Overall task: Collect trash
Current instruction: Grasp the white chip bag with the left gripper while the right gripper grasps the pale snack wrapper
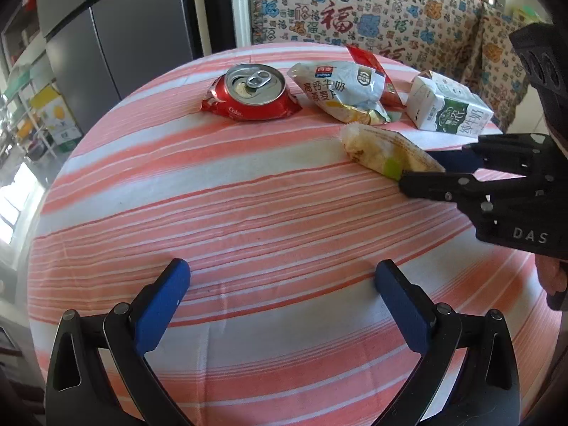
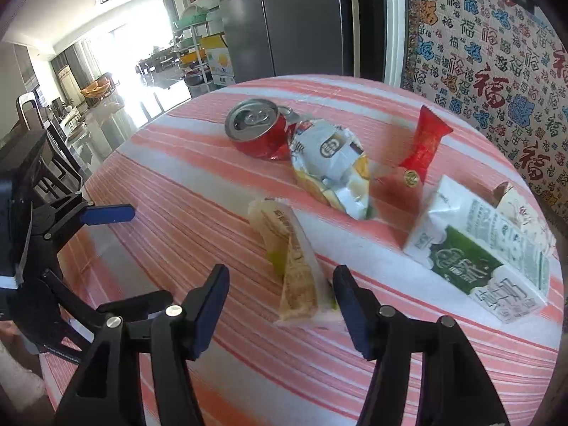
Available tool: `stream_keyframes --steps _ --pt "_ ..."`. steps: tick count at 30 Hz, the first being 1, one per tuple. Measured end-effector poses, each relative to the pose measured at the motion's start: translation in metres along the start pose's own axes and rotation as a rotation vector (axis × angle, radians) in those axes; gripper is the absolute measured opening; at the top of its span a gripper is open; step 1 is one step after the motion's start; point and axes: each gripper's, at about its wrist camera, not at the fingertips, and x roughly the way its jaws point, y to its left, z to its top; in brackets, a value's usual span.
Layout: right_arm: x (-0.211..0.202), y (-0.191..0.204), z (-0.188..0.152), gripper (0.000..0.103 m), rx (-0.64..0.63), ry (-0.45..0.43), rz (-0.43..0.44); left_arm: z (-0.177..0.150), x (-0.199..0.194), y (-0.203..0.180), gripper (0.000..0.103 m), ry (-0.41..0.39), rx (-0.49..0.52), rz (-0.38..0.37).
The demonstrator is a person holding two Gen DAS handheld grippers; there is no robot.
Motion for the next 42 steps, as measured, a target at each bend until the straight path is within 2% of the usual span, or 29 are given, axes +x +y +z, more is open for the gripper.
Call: stream_keyframes --steps 1,5,6,9,11,13,16,18,21,22,23,25,27,30,33,36,38,39,41,42 --pt "-0.001 0.002 -0.003 0.028 0.000 -0.002 -0.033 -0.001 0.000 0.000 0.103 -0.002 -0.004 0.003" --pt "-0.031 -0.004 -0.034 0.027 0.067 -0.022 -0.111 0.000 -0.001 -0.004 0.102 -0.008 -0.041 0.020" --pt "-0.043 -0.007 -0.048 0.027 0.101 -0.020 -0.130 0.002 -0.002 -0.007 0.102 -0.007 -0.056 0.003" --pt "-0.071 -0.017 -0.089 0.027 0.185 -0.013 -0.180 0.019 -0.004 -0.020 0.102 0.010 -0.130 -0.120" --pt "-0.080 -0.020 -0.108 0.027 0.225 -0.035 -0.185 0.039 -0.003 -0.031 0.102 0.021 -0.188 -0.144" --pt "-0.084 -0.019 -0.111 0.027 0.222 -0.046 -0.202 0.063 0.003 -0.041 0.102 0.011 -0.237 -0.136" --pt "-0.082 -0.013 -0.110 0.027 0.184 -0.052 -0.201 0.097 0.024 -0.055 0.102 0.009 -0.288 -0.061" --pt "-0.082 -0.012 -0.112 0.027 0.188 -0.065 -0.203 0.113 0.037 -0.060 0.102 -0.011 -0.320 -0.052" --pt "-0.082 -0.012 -0.112 0.027 0.190 -0.069 -0.206 0.126 0.055 -0.066 0.101 -0.027 -0.337 0.009" --pt "-0.082 -0.012 -0.112 0.027 0.188 -0.073 -0.206 0.125 0.060 -0.065 0.093 -0.032 -0.344 0.030" --pt "-0.082 -0.012 -0.114 0.027 0.186 -0.077 -0.206 0.124 0.064 -0.063 0.071 -0.038 -0.348 0.036" --pt "-0.083 -0.013 -0.116 0.027 0.189 -0.081 -0.201 0.120 0.067 -0.060 0.051 -0.047 -0.344 -0.011" --pt "-0.086 -0.013 -0.120 0.027 0.195 -0.081 -0.201 0.115 0.057 -0.058 0.044 -0.079 -0.319 0.004" --pt "-0.093 -0.018 -0.121 0.027 0.210 -0.089 -0.223 0.101 0.042 -0.058 0.039 -0.064 -0.227 -0.050" --pt "-0.104 -0.027 -0.121 0.027 0.244 -0.115 -0.288 0.076 0.018 -0.059 0.038 -0.006 -0.085 -0.155" --pt "-0.109 -0.036 -0.119 0.027 0.246 -0.108 -0.368 0.040 -0.006 -0.065 0.039 0.092 0.121 -0.276" --pt "-0.108 -0.038 -0.120 0.027 0.249 -0.089 -0.377 0.018 -0.019 -0.069 0.045 0.105 0.226 -0.273" --pt "-0.107 -0.038 -0.120 0.027 0.251 -0.073 -0.364 0.010 -0.024 -0.069 0.046 0.101 0.246 -0.265" --pt "-0.103 -0.039 -0.122 0.030 0.265 -0.055 -0.313 0.002 -0.027 -0.064 0.068 0.091 0.219 -0.242" --pt "-0.102 -0.038 -0.122 0.031 0.270 -0.047 -0.284 0.000 -0.029 -0.061 0.074 0.076 0.194 -0.225"
